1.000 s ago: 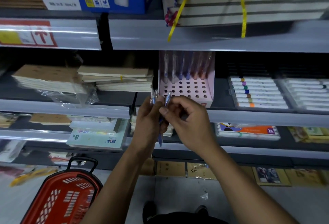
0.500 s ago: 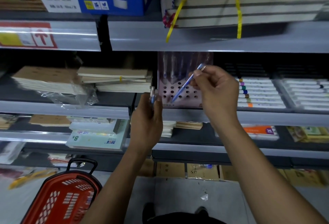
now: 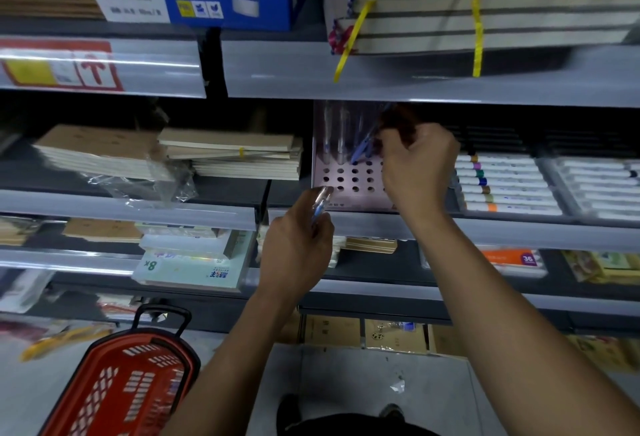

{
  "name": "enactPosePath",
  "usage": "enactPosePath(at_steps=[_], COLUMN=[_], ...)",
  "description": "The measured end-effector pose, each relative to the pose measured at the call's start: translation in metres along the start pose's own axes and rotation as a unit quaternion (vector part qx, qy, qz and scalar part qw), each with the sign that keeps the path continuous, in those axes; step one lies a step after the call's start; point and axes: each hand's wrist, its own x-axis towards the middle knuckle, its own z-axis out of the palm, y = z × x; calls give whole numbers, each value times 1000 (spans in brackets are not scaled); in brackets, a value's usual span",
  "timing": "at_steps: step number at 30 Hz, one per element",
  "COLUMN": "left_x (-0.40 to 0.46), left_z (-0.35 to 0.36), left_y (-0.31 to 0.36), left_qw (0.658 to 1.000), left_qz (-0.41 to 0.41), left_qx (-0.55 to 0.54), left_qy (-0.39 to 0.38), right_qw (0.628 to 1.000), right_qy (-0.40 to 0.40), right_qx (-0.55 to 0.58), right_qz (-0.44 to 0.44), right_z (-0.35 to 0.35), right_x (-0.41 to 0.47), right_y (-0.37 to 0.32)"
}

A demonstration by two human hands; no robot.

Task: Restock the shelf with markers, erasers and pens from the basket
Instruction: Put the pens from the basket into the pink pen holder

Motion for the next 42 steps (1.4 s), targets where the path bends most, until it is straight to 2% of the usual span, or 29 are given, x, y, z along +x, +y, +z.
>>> enactPosePath(at_steps=[6, 14, 19, 22, 25, 28, 32, 38, 42], left_x=[0, 0, 0, -2, 0, 1, 1, 1, 1], left_z=[-1, 1, 2, 0, -4, -8, -11, -7, -4], left_y=[-2, -4, -1, 6, 9, 8, 12, 13, 10], left_qw=[1000, 1000, 997, 967, 917, 896, 873, 872, 880], left_qz=[10, 12, -11, -47, -95, -138, -155, -140, -157], left_qx=[2, -4, -71, -252, -386, -417, -456, -464, -447], left_qy=[7, 6, -1, -15, -40, -67, -72, -64, -29], right_qw=[1000, 990, 984, 983, 990, 994, 993, 971, 964], right_qy=[-9, -96, -122, -139, -102, -73, -98, -218, -238], right_qx=[-15, -100, -129, -114, -91, -47, -9, 96, 115], right_qz=[1, 5, -14, -28, -42, -61, -72, -7, 17], right_z=[3, 9, 7, 4, 1, -5, -12, -10, -9], right_x=[3, 9, 6, -1, -16, -34, -58, -88, -94], right_y=[2, 2, 2, 5, 7, 9, 8, 2, 2])
